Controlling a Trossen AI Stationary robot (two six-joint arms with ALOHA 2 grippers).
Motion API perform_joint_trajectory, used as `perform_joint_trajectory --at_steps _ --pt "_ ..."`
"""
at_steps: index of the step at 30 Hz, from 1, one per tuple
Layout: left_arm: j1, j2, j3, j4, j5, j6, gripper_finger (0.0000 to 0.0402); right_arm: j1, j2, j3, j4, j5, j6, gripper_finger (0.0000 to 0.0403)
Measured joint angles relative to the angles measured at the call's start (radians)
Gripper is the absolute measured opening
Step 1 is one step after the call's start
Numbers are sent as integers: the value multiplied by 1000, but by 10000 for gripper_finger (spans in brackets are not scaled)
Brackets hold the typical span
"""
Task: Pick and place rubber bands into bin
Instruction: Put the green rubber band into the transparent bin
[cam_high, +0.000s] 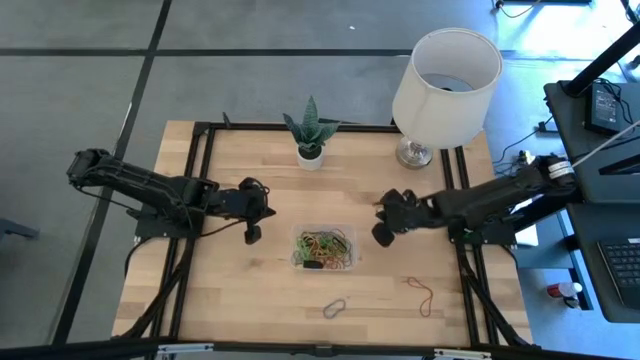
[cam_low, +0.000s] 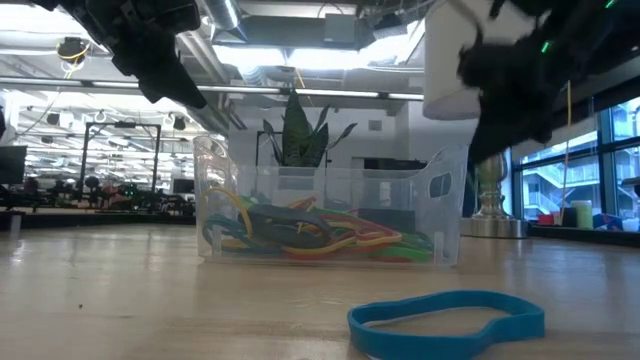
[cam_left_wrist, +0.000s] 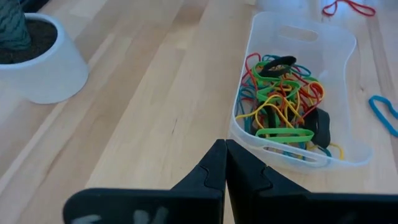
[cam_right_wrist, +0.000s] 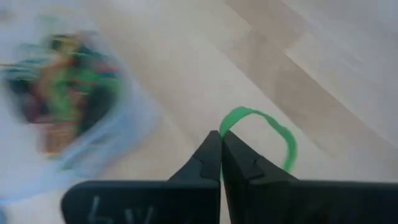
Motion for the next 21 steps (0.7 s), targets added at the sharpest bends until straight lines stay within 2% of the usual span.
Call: perform_joint_trajectory --at_steps 4,9,21 --pt "0 0 0 -9 -3 0 2 122 1 77 0 91 7 1" --pt "0 0 0 -9 -9 55 2 207 94 243 -2 205 4 1" --pt "-15 -32 0 -52 26 133 2 210 561 718 -40 204 -16 0"
